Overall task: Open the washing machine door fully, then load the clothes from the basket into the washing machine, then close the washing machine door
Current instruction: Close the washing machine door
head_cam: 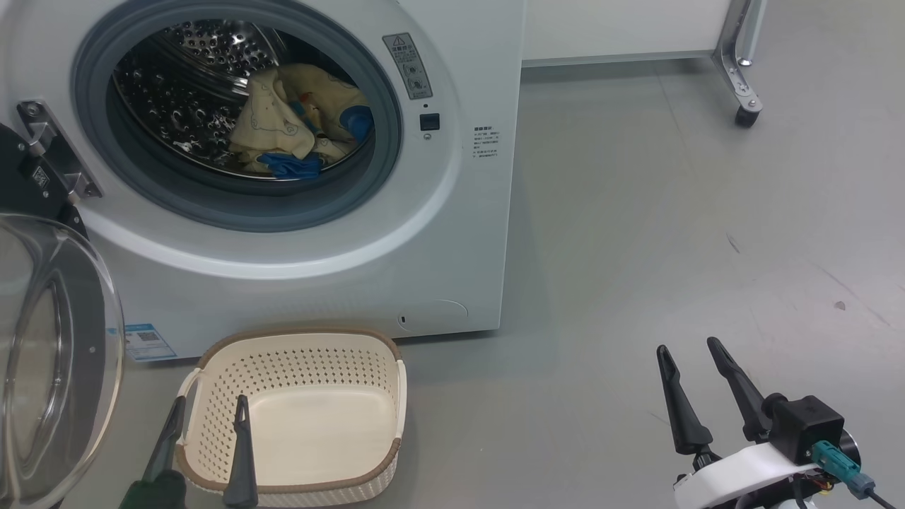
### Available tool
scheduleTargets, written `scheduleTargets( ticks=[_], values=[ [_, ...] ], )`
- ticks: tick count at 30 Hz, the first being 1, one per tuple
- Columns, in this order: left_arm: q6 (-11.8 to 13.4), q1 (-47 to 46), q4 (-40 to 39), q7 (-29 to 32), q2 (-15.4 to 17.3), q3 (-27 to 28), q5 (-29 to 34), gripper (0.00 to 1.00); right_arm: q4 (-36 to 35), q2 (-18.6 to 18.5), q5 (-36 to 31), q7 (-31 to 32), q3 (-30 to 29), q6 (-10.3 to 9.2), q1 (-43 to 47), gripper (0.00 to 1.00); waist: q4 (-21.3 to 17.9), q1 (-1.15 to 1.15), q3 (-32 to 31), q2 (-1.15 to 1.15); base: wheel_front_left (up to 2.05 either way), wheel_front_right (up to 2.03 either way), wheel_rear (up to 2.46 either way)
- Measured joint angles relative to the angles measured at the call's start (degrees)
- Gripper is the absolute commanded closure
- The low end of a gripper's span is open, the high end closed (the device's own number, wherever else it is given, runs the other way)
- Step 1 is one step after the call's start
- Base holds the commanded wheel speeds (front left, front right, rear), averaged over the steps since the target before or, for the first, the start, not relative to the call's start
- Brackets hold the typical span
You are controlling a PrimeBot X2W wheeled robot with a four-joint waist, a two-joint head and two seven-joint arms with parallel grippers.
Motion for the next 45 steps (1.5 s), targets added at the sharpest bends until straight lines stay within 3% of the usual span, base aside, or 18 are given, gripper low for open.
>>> scheduleTargets(
  ticks=[45],
  values=[
    [0.54, 0.69, -2.64, 0.58, 0.48, -0.57, 1.18, 0.00, -1.04, -0.20, 0.01, 0.00, -0.37, -0.59, 0.07, 0.00, 1.88, 0.00, 0.60, 0.00, -0.49, 0.49, 0.00]
  ],
)
